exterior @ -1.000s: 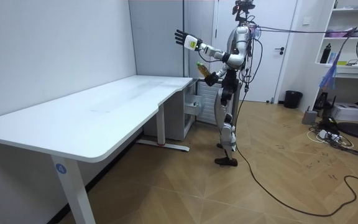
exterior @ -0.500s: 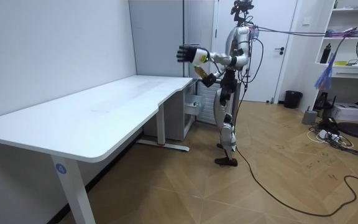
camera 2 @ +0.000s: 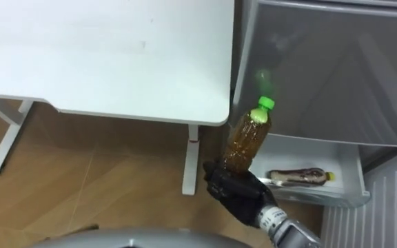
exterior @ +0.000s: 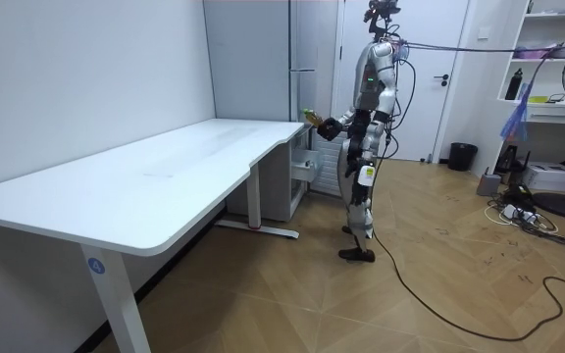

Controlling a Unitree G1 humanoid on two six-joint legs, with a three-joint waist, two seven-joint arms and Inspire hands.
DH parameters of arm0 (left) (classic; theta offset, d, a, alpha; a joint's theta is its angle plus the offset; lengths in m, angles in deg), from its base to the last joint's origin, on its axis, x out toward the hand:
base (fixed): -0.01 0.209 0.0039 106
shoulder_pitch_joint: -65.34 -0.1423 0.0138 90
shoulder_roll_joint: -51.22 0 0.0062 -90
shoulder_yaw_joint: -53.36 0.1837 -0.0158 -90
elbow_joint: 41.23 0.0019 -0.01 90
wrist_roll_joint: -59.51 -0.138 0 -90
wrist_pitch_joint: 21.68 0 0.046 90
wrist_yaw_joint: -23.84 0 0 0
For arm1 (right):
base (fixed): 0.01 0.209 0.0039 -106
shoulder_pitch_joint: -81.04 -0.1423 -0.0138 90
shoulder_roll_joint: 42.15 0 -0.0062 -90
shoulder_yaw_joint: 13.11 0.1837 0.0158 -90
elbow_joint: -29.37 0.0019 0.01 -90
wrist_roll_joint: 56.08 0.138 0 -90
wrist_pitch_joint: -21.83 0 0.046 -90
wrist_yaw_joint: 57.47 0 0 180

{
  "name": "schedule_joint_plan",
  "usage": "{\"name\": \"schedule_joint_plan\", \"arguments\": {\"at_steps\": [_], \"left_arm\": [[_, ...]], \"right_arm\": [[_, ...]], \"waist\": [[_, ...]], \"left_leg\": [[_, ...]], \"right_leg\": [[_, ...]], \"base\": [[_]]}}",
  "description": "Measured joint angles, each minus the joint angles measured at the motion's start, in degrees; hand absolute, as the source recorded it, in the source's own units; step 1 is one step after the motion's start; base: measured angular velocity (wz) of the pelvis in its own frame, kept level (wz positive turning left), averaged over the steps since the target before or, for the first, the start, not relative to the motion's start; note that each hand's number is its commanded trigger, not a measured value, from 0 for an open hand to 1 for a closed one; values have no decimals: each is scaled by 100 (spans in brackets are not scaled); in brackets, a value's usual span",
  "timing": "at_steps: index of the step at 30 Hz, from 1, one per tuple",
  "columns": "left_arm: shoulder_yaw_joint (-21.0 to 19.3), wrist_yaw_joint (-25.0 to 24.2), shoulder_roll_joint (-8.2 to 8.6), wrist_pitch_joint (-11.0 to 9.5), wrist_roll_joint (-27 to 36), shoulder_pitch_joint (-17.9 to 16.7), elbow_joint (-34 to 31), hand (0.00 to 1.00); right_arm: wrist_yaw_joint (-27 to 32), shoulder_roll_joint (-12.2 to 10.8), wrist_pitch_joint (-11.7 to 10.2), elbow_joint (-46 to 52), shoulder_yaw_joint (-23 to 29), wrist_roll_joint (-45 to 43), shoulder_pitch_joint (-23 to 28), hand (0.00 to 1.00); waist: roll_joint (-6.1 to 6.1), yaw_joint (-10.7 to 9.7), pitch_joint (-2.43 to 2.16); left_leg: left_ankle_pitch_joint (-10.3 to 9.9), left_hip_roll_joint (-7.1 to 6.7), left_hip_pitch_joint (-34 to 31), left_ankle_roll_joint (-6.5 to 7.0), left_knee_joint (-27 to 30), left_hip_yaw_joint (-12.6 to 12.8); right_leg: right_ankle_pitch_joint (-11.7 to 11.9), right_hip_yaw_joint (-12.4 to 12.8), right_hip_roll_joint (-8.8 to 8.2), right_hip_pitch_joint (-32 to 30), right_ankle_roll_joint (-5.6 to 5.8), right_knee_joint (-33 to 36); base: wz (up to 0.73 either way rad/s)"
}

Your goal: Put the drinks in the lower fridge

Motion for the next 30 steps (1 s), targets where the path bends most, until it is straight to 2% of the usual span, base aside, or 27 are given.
{"name": "schedule_joint_plan", "arguments": {"at_steps": [4,6,12,15,18,23,30], "left_arm": [[166,-130,61,206,-1000,-166,155,0],[228,-215,158,335,-1567,-154,165,0],[260,-421,180,383,-2023,-14,131,0],[259,-457,198,363,-2391,37,133,0],[261,-460,241,371,-2705,23,149,0],[260,-543,297,373,-2768,2,153,0],[266,-576,304,370,-2998,-4,151,0]], "right_arm": [[144,-1,-6,-249,-28,589,-37,100],[184,3,-12,-544,0,699,-199,100],[445,7,-23,-979,95,1222,-243,100],[536,1,-47,-1104,223,1611,-234,100],[695,5,-178,-1154,259,1951,-207,100],[924,-5,-269,-1154,279,2230,-201,100],[1068,-23,-287,-1338,287,2345,-226,100]], "waist": [[15,-75,0],[10,-269,-3],[23,-494,-14],[11,-519,-29],[-2,-520,-31],[-1,-539,-23],[13,-572,-7]], "left_leg": [[0,-4,-5,1,9,-8],[-3,-19,-19,5,22,-75],[-2,-15,-94,5,37,-75],[-1,-17,-92,5,37,-62],[-2,-21,-66,5,38,-61],[-2,-21,-45,5,36,-50],[-2,-22,-47,5,35,-54]], "right_leg": [[1,-29,-10,49,1,8],[-10,-97,-26,45,15,3],[-13,-107,-26,3,12,7],[-14,-87,-22,-5,12,4],[-21,-79,-23,-6,22,-11],[-33,-64,-23,5,21,-13],[-35,-59,-23,2,22,-7]], "base": [[4],[17],[0],[-4],[0],[0],[0]]}}
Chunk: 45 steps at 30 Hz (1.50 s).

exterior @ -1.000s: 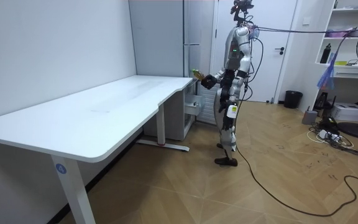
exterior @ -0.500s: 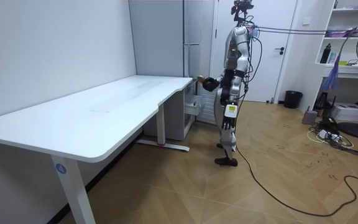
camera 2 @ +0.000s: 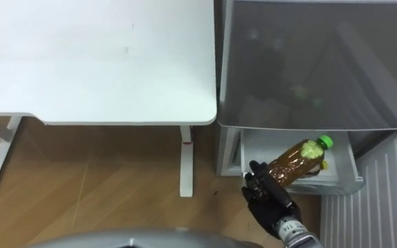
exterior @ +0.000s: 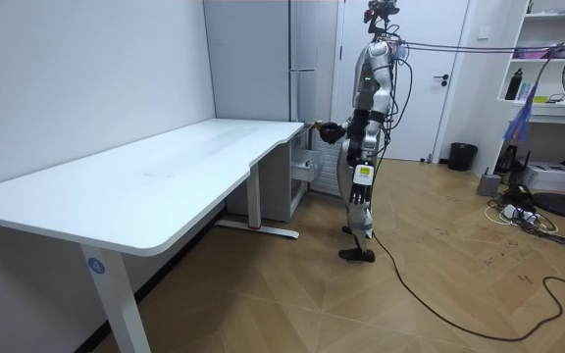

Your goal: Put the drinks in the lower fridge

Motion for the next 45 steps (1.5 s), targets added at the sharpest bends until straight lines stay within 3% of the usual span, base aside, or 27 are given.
{"name": "schedule_joint_plan", "arguments": {"at_steps": [5,10,14,15,16,20,24,26,30,38,39,40,41,42,45], "left_arm": [[-2,-87,10,-5,-92,-2,-1,0],[6,-148,8,17,-136,181,2,0],[191,-179,-26,42,-131,528,24,0],[228,-204,-36,48,-129,690,58,0],[247,-213,-44,48,-129,764,76,0],[333,-230,-101,-11,-129,1036,164,0],[337,-333,-209,-8,-36,1322,336,0],[335,-341,-247,-4,-99,1369,357,0],[339,-460,-288,-19,-142,1629,464,0],[332,-630,-395,-40,-143,1840,552,0],[331,-670,-395,-29,-149,1875,589,0],[331,-687,-395,-28,-151,1898,610,0],[330,-710,-402,-28,-150,1936,641,0],[326,-726,-416,-28,-150,1936,641,0],[313,-775,-444,-18,-146,1937,669,0]], "right_arm": [[103,-1,-31,-246,60,109,-27,100],[317,3,-36,-701,344,130,-554,100],[536,28,-41,-1259,458,232,-1460,100],[583,27,-27,-1588,520,285,-1827,100],[614,28,-28,-1716,567,316,-1973,100],[720,28,-45,-2150,869,653,-2693,100],[781,242,-23,-2929,1064,604,-3345,100],[782,335,12,-3107,1066,526,-3489,100],[844,568,35,-3404,1069,527,-3759,100],[1025,674,222,-3532,1320,521,-4183,99],[1044,706,252,-3531,1320,484,-4221,78],[1044,727,274,-3531,1323,469,-4232,71],[1053,763,284,-3531,1329,445,-4247,5],[1082,792,308,-3531,1329,444,-4275,0],[1142,909,413,-3588,1341,266,-4366,0]], "waist": [[20,-11,0],[34,-31,3],[77,-104,12],[97,-179,81],[86,-173,101],[135,-167,90],[97,-151,116],[50,-112,143],[19,-2,149],[13,-3,153],[13,-18,153],[13,-21,153],[13,-22,153],[12,-21,153],[13,-33,153]], "left_leg": [[0,-1,-28,0,5,-6],[2,-5,-279,2,126,-13],[10,-1,-780,11,327,-115],[27,-9,-855,17,359,-175],[38,-10,-911,17,371,-178],[120,-31,-1347,21,394,-185],[203,-85,-1708,52,398,-193],[218,-94,-1834,66,401,-189],[265,-108,-2209,101,468,-193],[387,-151,-2370,115,343,-174],[392,-160,-2403,123,343,-174],[394,-165,-2421,127,343,-175],[399,-175,-2451,135,343,-175],[406,-185,-2478,144,345,-174],[429,-209,-2532,160,354,-174]], "right_leg": [[0,-1,-1,-20,0,7],[5,22,-10,-248,-6,32],[67,-74,-21,-615,-37,128],[84,-125,-28,-660,-41,133],[89,-135,-33,-731,-46,148],[88,-157,-85,-1243,-55,391],[91,-251,-171,-1675,-59,542],[114,-255,-184,-1796,-67,544],[201,-349,-222,-2121,-64,529],[236,-474,-295,-2349,-72,545],[236,-472,-308,-2399,-72,580],[236,-471,-316,-2427,-72,602],[235,-469,-328,-2459,-72,622],[236,-468,-339,-2494,-70,640],[233,-477,-377,-2566,-66,714]], "base": [[0],[0],[11],[23],[15],[0],[1],[0],[2],[1],[0],[0],[0],[0],[1]]}}
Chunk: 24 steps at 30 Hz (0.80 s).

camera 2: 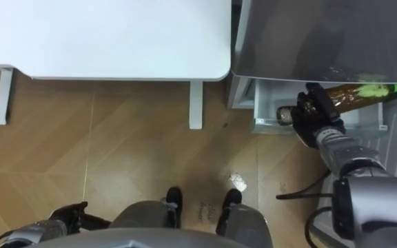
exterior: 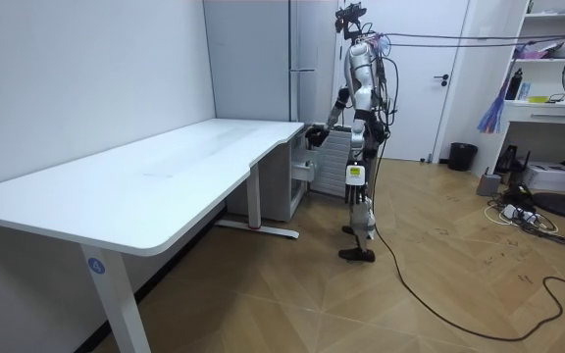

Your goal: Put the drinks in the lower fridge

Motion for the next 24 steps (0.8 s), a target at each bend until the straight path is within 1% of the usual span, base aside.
{"name": "schedule_joint_plan", "arguments": {"at_steps": [4,5,6,8,14,18,21,24], "left_arm": [[12,-48,-5,50,3,-3,25,0],[15,-47,-6,51,3,-3,25,0],[18,-47,-6,51,4,-2,25,0],[22,-48,-6,51,5,4,26,0],[30,-73,-7,56,3,3,60,0],[146,-140,-16,63,5,-3,65,0],[146,-170,-15,78,4,-13,61,0],[145,-167,-16,78,5,-14,63,0]], "right_arm": [[110,105,16,-55,-9,-248,-120,0],[147,146,49,-55,-9,-335,-164,0],[173,165,53,-55,-9,-389,-229,0],[228,195,54,-55,-9,-442,-310,0],[333,249,63,-55,-10,-580,-377,0],[341,261,26,-87,-9,-596,-379,0],[264,326,25,-87,-9,-626,-386,0],[248,327,25,-87,-9,-640,-388,0]], "waist": [[-9,16,8],[-10,19,21],[-13,11,50],[-20,2,80],[-27,13,83],[-31,22,84],[-42,17,84],[-46,23,82]], "left_leg": [[7,-8,-17,9,19,5],[9,-9,-17,11,29,6],[10,-10,-17,12,42,8],[16,-12,-39,15,60,15],[20,-12,-122,14,159,14],[20,-12,-121,14,174,11],[20,-12,-113,14,197,7],[20,-13,-103,14,207,3]], "right_leg": [[0,-4,-20,-18,1,28],[0,-4,-26,-22,2,52],[-2,-2,-33,-39,4,95],[-2,1,-36,-60,4,104],[-5,5,-42,-107,4,124],[-5,29,-41,-107,4,138],[-6,64,-37,-103,3,164],[-6,70,-37,-97,2,180]], "base": [[0],[0],[0],[0],[0],[0],[0],[0]]}}
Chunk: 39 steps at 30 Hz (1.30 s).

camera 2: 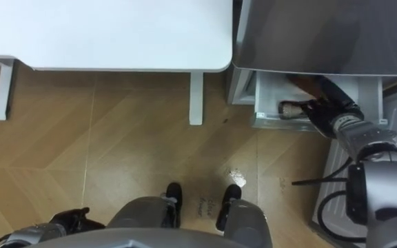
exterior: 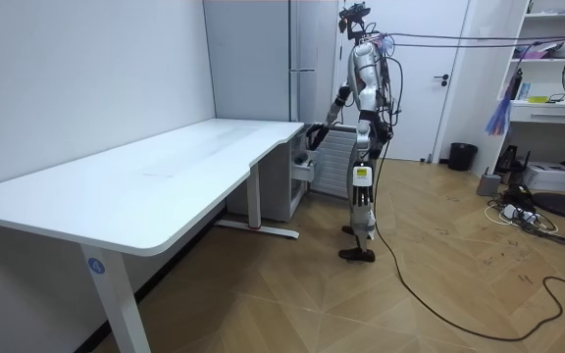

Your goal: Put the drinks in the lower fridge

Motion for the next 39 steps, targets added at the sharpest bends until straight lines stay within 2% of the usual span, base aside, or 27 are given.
{"name": "schedule_joint_plan", "arguments": {"at_steps": [5,16,20,23,24,26,28,29,31,32,35,39], "left_arm": [[108,45,-10,0,2,-14,0,0],[73,131,-18,0,-4,-47,-4,0],[-18,110,-66,-13,-18,-84,-32,0],[-26,126,-133,-70,-6,-200,-31,0],[-67,130,-144,-78,-16,-242,-50,0],[-191,131,-147,-96,-27,-311,-54,0],[-271,133,-145,-120,-55,-352,-49,0],[-285,151,-144,-130,-86,-370,-41,0],[-295,195,-141,-141,-87,-370,-52,0],[-298,247,-139,-160,-89,-403,-52,0],[-297,314,-57,-171,-58,-475,-55,0],[-303,643,101,-185,-133,-606,-132,0]], "right_arm": [[-100,0,-25,2,-44,29,0,0],[-112,-1,-38,1,-63,-7,26,0],[-295,-1,-47,2,-66,-265,112,0],[-407,-1,-53,10,-139,-776,141,0],[-431,-3,-55,54,-151,-975,229,0],[-492,-4,-68,155,-151,-1275,373,0],[-525,-11,-150,318,-129,-1412,615,0],[-563,-30,-235,385,-100,-1508,797,0],[-635,-110,-366,581,-118,-1738,1119,0],[-687,-233,-409,697,-121,-1900,1317,0],[-724,-530,-419,775,-123,-1925,1768,0],[-659,-793,-480,899,-176,-1914,2419,0]], "waist": [[-11,10,-7],[0,12,-19],[-19,-5,-63],[-77,2,-124],[-102,-4,-159],[-139,-32,-194],[-160,-59,-195],[-192,-45,-222],[-237,-14,-255],[-275,-11,-277],[-271,-24,-254],[-241,-23,-246]], "left_leg": [[0,4,4,0,34,16],[0,5,81,0,75,-12],[0,22,107,-1,105,18],[0,35,275,-1,29,106],[0,32,338,-1,27,97],[0,33,442,-1,19,88],[-1,37,609,-1,-10,91],[-2,46,740,-1,-64,148],[-10,68,876,-5,-174,161],[-13,77,945,-11,-225,156],[-50,101,1185,-43,-268,160],[-60,134,1425,-67,-415,218]], "right_leg": [[-2,3,0,10,-3,16],[0,-72,4,146,-4,-19],[4,-160,6,248,-6,-81],[4,-135,12,363,-6,-100],[3,-149,15,447,-5,-130],[6,-174,29,611,3,-210],[9,-246,39,857,20,-316],[-3,-245,51,971,36,-396],[-8,-247,95,1081,44,-497],[-4,-244,116,1169,38,-526],[15,-210,172,1454,34,-658],[32,-141,241,1665,27,-798]], "base": [[0],[1],[8],[-6],[5],[14],[20],[9],[4],[0],[-5],[-7]]}}
